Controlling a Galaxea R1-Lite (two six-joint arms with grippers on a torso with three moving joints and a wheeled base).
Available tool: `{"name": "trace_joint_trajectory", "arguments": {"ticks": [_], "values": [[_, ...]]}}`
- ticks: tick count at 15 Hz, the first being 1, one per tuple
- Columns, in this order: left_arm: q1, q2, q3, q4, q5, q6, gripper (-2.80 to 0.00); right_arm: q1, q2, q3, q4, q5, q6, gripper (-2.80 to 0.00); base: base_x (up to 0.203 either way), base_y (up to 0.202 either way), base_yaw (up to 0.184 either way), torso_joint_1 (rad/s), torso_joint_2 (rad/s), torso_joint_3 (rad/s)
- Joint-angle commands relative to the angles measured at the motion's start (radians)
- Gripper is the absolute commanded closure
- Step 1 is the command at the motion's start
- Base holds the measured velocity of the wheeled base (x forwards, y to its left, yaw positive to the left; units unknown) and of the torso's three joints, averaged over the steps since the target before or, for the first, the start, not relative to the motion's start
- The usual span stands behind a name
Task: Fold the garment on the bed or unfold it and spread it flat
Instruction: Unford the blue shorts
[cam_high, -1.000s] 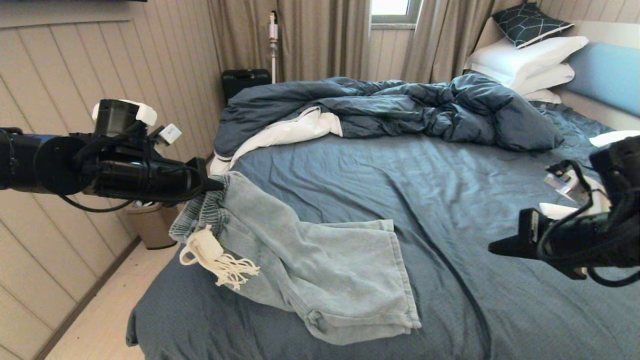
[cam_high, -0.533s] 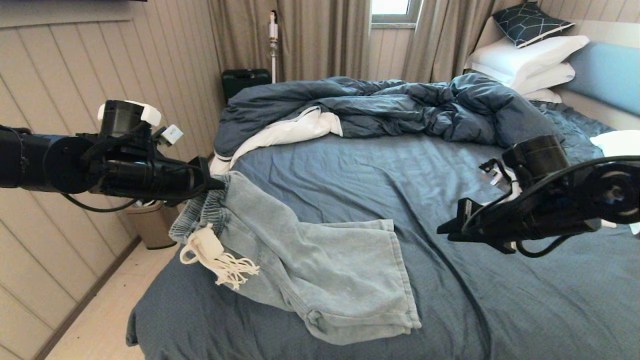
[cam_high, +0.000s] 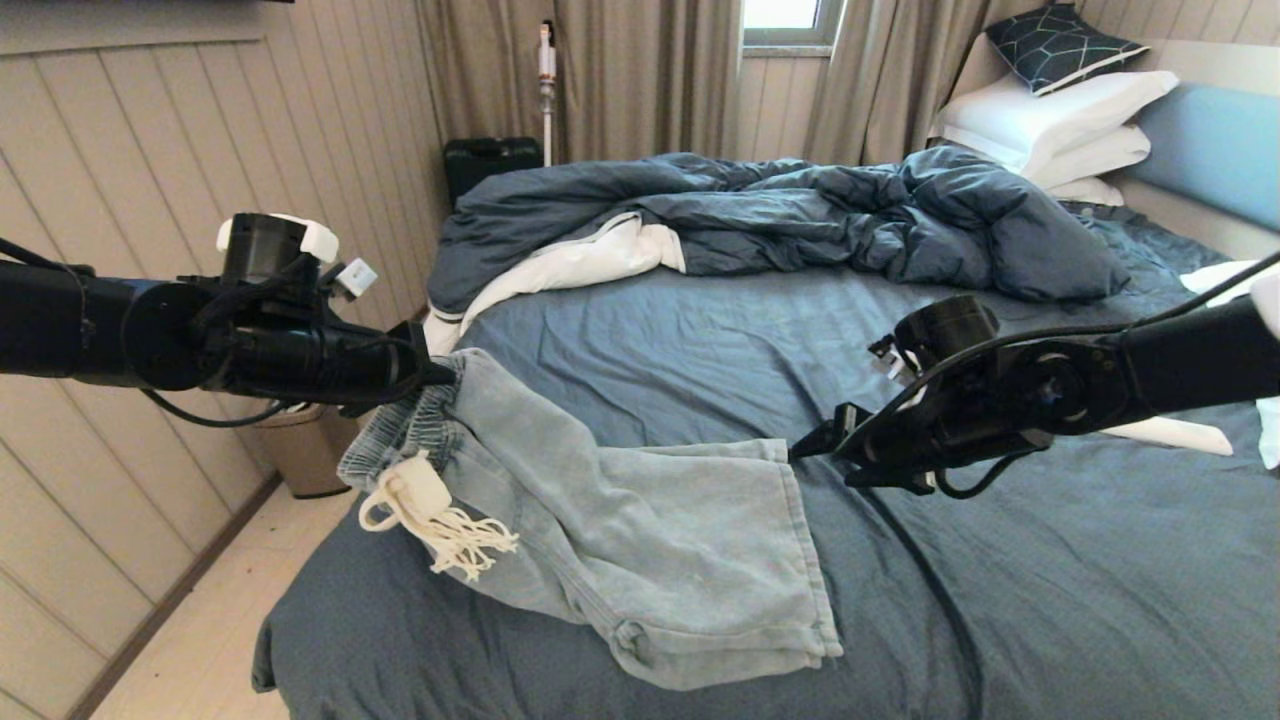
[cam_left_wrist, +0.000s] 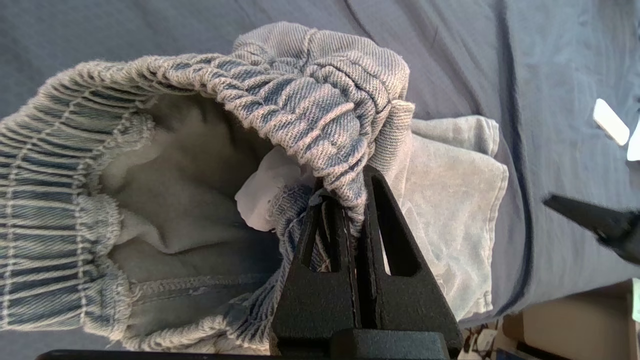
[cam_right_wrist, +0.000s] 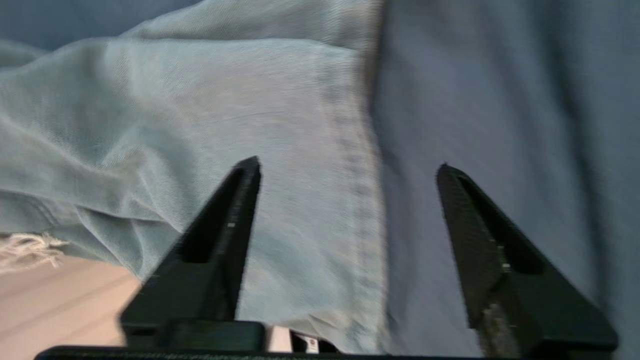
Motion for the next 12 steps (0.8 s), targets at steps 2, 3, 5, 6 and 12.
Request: {"name": "trace_joint_trajectory", "arguments": {"ticks": [2, 3, 5, 6, 12], "values": [[-0.011, 0.022, 0.000, 0.000, -0.002, -0.003, 0.00, 0.022, 0.074, -0.031, -0.082, 0.000, 0.005, -2.80, 0.000, 0.000, 0.000, 0.000, 0.00, 0.000], [-0.012, 0.026, -0.010, -0.002, -0.001, -0.003, 0.00, 0.034, 0.084, -0.038, -0.090, -0.001, 0.006, -2.80, 0.000, 0.000, 0.000, 0.000, 0.00, 0.000], [-0.023, 0.041, -0.035, -0.002, -0.001, -0.006, 0.00, 0.047, 0.115, -0.054, -0.091, -0.003, 0.006, -2.80, 0.000, 0.000, 0.000, 0.000, 0.00, 0.000], [-0.031, 0.044, -0.042, -0.002, -0.001, -0.006, 0.00, 0.051, 0.128, -0.059, -0.092, -0.003, 0.005, -2.80, 0.000, 0.000, 0.000, 0.000, 0.00, 0.000], [-0.037, 0.075, -0.058, -0.002, 0.028, -0.006, 0.00, 0.074, 0.162, -0.103, -0.087, -0.003, 0.005, -2.80, 0.000, 0.000, 0.000, 0.000, 0.00, 0.000]]}}
